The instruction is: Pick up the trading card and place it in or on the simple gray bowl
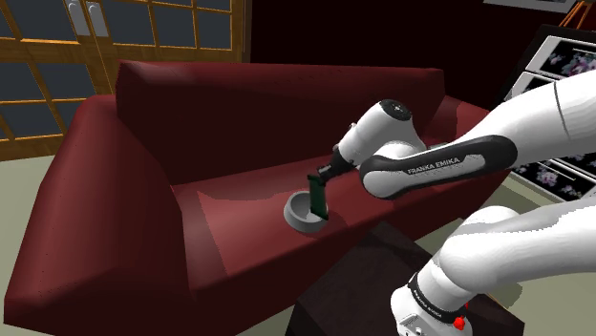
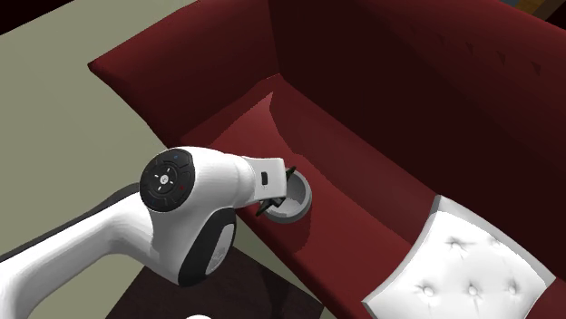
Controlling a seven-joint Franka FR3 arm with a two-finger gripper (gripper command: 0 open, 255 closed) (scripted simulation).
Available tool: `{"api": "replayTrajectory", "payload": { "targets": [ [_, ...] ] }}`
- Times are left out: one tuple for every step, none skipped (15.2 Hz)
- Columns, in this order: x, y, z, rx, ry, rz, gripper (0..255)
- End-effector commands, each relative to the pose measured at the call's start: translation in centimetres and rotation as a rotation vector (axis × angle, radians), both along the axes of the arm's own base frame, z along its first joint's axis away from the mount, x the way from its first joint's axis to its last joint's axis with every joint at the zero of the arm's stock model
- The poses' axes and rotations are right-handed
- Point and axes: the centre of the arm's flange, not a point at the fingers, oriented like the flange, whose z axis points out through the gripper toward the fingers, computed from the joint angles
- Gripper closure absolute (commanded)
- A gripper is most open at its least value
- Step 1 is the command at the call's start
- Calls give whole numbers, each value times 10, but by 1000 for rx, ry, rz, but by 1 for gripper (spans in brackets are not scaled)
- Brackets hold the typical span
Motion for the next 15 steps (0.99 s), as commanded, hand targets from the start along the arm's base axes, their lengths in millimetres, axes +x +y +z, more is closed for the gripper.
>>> {"api": "replayTrajectory", "payload": {
  "targets": [
    [-1, 1, -9, 0, -1, 0, 255],
    [-1, 1, -9, 0, -1, 0, 255],
    [-1, 1, -9, 0, -1, 0, 255],
    [-1, 1, -9, 0, -1, 0, 255],
    [-1, 1, -9, 0, -1, 0, 255],
    [-1, 1, -9, 0, -1, 0, 255],
    [-1, 1, -9, 0, -1, 0, 255],
    [-1, 1, -9, 0, -1, 0, 255],
    [-1, 1, -9, 0, -1, 0, 0],
    [-1, 1, -9, 0, -1, 0, 0],
    [-1, 1, -9, 0, -1, 0, 0],
    [-1, 1, -9, 0, -1, 0, 0],
    [-1, 1, -9, 0, -1, 0, 0],
    [-1, 1, -9, 0, -1, 0, 0],
    [-7, 2, 3, 0, -1, 0, 0]
  ]
}}
